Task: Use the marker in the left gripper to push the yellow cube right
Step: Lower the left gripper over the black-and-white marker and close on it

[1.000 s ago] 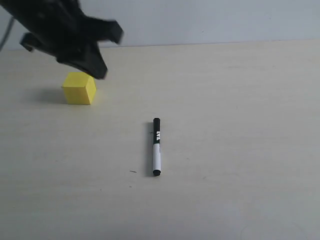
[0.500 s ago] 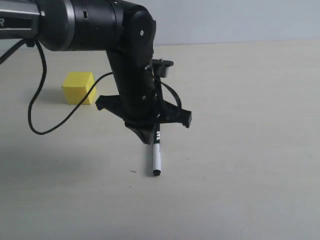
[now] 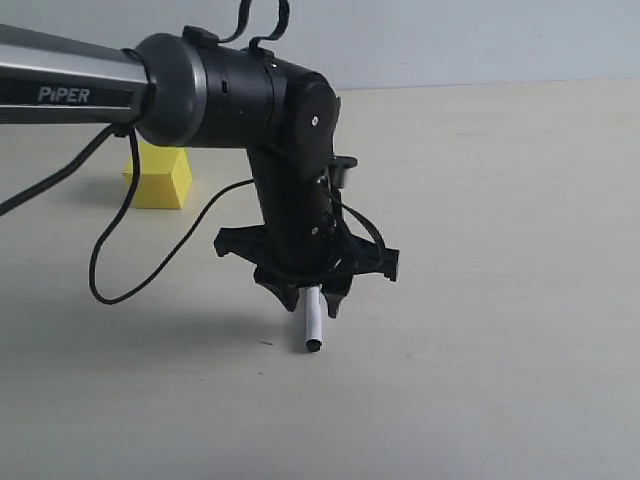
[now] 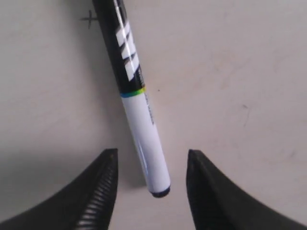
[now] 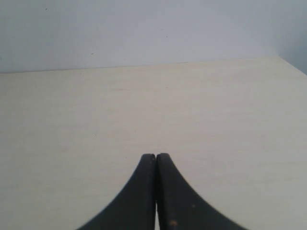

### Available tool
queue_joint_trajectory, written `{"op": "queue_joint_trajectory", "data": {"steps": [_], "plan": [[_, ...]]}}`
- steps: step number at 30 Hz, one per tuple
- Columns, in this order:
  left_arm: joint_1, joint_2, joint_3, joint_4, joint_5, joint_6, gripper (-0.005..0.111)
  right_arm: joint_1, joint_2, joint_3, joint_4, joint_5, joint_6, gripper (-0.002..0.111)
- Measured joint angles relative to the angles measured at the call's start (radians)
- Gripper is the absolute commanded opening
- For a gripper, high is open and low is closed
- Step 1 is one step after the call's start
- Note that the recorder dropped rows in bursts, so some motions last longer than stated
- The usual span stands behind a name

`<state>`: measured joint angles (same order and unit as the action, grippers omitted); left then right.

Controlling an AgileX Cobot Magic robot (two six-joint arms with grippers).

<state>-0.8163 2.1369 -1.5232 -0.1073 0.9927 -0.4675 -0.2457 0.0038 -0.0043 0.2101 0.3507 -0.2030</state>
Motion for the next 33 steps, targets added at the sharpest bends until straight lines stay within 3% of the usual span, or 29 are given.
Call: {"op": "queue_joint_trajectory", "data": {"steps": [9,23,26,30,33], "plan": [[0.0,0.027,0.0,0.0,-0.094,-0.005,0.046,0.0,0.0,0.0,0.0,0.0,0.0,0.0],[0.0,0.069,-0.002,0.026,-0.088,-0.055,0.045,0.0,0.0,0.0,0.0,0.0,0.0,0.0],[0.0,0.069,-0.002,0.032,-0.086,-0.059,0.032,0.0,0.0,0.0,0.0,0.0,0.0,0.0],[0.0,0.069,-0.002,0.038,-0.079,-0.057,0.0,0.0,0.0,0.0,0.0,0.0,0.0,0.0],[0.0,0.069,-0.002,0.038,-0.076,-0.026,0.0,0.0,0.0,0.0,0.0,0.0,0.0,0.0]]}}
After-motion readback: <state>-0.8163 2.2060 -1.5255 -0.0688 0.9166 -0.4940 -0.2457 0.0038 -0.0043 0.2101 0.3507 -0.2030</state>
